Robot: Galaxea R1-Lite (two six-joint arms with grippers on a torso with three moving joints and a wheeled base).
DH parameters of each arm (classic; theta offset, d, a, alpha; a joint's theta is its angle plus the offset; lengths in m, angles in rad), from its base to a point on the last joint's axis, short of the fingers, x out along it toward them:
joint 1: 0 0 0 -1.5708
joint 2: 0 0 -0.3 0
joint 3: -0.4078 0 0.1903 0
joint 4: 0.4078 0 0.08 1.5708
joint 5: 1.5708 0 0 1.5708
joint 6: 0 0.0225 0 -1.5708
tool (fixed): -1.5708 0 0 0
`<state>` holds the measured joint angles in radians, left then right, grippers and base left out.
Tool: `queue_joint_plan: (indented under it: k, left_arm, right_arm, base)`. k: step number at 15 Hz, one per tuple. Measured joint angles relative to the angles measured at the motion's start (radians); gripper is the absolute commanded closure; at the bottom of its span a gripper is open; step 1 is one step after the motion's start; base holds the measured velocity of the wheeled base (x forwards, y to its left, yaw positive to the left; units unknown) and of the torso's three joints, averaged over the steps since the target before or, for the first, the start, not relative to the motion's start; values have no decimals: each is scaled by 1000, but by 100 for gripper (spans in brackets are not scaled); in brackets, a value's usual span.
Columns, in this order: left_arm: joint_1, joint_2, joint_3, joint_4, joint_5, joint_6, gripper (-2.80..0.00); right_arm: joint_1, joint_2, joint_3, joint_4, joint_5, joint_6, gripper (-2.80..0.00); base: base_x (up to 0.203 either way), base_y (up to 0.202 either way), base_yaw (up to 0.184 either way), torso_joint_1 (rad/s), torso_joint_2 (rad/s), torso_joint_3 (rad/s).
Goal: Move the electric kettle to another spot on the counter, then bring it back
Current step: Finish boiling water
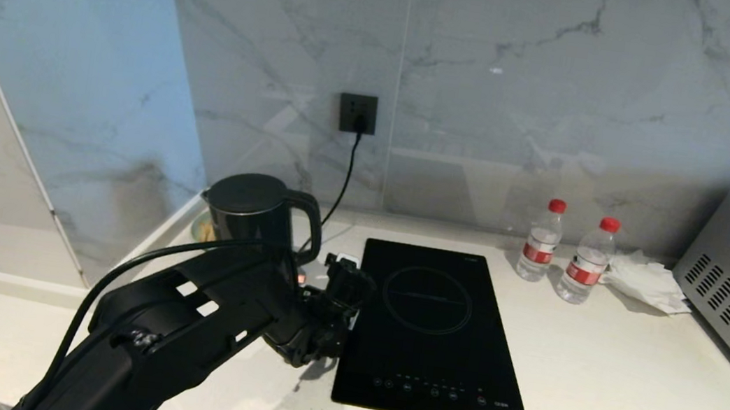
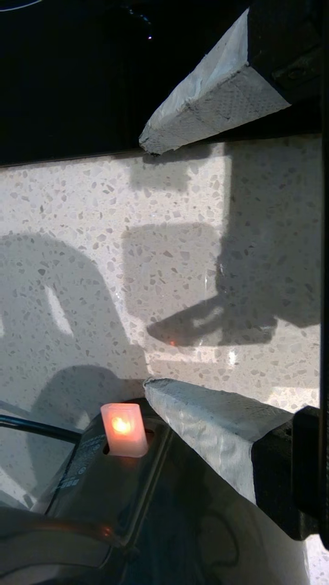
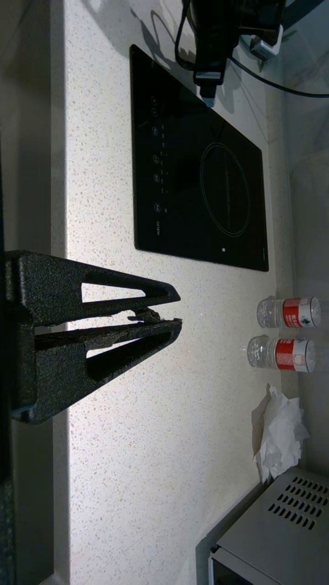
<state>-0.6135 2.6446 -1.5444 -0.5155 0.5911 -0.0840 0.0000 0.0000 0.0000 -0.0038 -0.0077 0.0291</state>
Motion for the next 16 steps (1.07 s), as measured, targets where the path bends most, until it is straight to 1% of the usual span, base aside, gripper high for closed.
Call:
queue_joint_plan:
  k: [6,7,9,11,12,16]
  left_arm:
    - [1,11,-25,0,-4,-22,-280]
    - [3,15,-35,-1,-4,-36,-280]
    - [9,16,-44,23,-4,-104,-280]
    - [12,13,-55,97,-8,-195,-280]
    - [13,13,-61,125,-9,-227,-280]
    - [33,23,-104,139,-8,-252,-280]
  right_arm:
    - [0,0,0,0,0,0,0]
    - [0,0,0,0,0,0,0]
    - [-1,0,0,0,-1,0,0]
    - [-1,0,0,0,-1,0,0]
    - [0,0,0,0,0,0,0]
    - [0,0,0,0,0,0,0]
  base:
    - [0,0,0,0,0,0]
    - [0,0,0,0,0,0]
    - [0,0,0,0,0,0]
    - [0,0,0,0,0,0]
    - [0,0,0,0,0,0]
    - [0,0,0,0,0,0]
